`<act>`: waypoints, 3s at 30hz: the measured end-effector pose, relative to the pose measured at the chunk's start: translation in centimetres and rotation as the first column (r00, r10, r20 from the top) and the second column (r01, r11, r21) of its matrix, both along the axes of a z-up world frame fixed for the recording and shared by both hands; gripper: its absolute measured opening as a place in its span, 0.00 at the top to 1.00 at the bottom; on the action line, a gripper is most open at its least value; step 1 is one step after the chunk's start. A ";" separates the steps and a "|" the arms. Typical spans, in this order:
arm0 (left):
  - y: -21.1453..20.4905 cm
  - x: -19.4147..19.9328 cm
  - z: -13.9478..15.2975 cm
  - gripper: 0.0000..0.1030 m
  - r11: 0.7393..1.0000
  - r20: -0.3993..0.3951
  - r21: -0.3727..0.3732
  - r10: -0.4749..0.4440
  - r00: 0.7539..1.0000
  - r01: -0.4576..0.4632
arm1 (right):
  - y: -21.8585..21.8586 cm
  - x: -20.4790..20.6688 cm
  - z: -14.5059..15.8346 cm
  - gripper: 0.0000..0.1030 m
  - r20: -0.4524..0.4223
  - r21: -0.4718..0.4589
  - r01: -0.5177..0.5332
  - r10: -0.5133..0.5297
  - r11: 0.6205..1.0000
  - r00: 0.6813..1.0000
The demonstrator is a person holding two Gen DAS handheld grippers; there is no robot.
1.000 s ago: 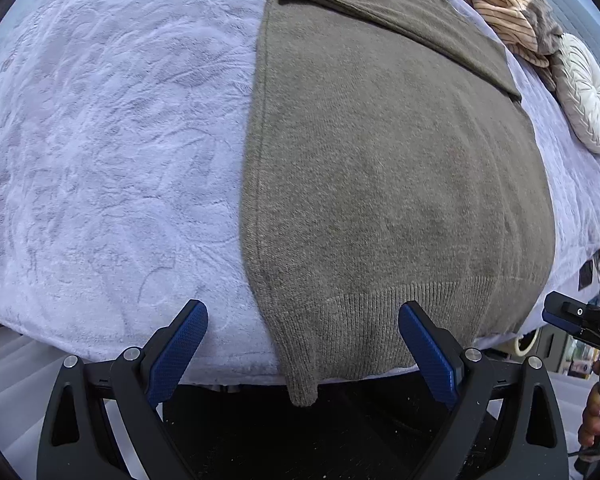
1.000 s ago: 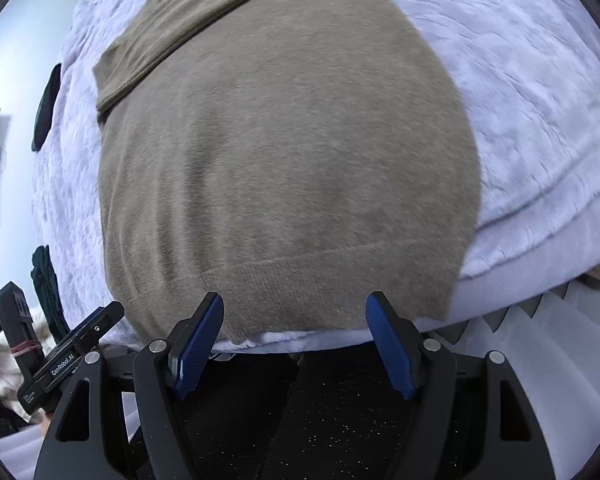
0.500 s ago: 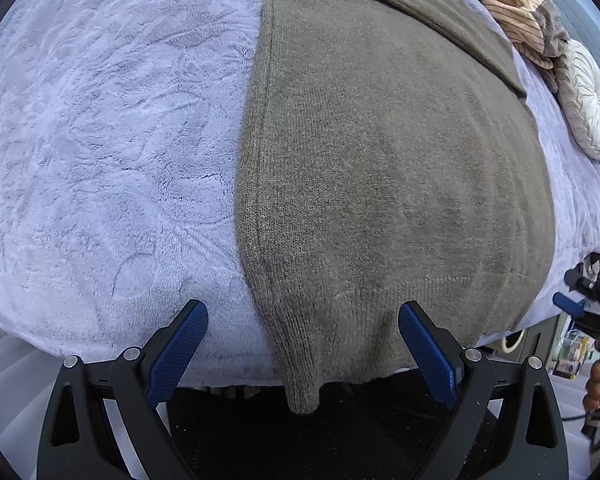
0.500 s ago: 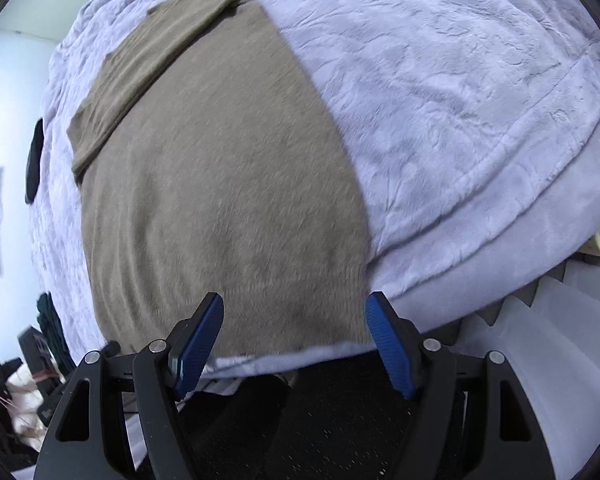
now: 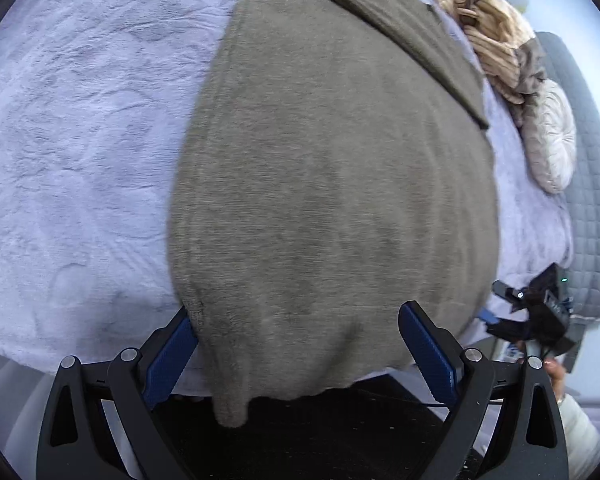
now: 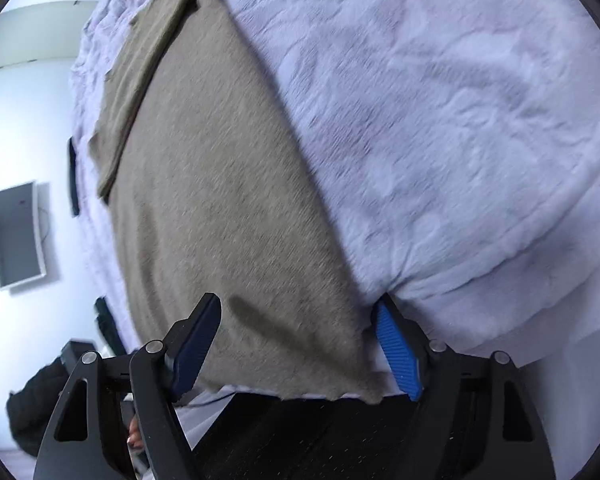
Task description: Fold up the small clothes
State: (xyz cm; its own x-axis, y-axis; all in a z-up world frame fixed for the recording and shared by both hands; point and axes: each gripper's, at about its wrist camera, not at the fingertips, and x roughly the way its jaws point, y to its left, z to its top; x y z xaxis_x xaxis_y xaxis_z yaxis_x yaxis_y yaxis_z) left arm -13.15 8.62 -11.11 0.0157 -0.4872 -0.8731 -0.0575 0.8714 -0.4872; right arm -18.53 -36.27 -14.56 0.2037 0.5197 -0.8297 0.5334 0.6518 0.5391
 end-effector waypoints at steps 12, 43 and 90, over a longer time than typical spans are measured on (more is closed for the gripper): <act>0.3 -0.4 -0.7 0.06 0.998 -0.011 -0.038 -0.046 0.999 0.046 | 2.4 -0.6 -1.3 0.22 0.066 0.189 -0.092 0.080 0.978 0.995; 1.1 -0.2 0.1 0.86 0.990 -0.008 -0.134 0.042 0.999 -0.043 | 4.7 1.2 -0.4 0.85 0.110 0.319 -0.089 0.056 0.944 0.992; -1.2 33.4 -1.7 0.86 0.952 0.161 -0.090 0.304 0.939 -0.293 | -3.0 38.0 -1.3 0.82 0.196 0.207 -0.039 -0.002 0.978 0.981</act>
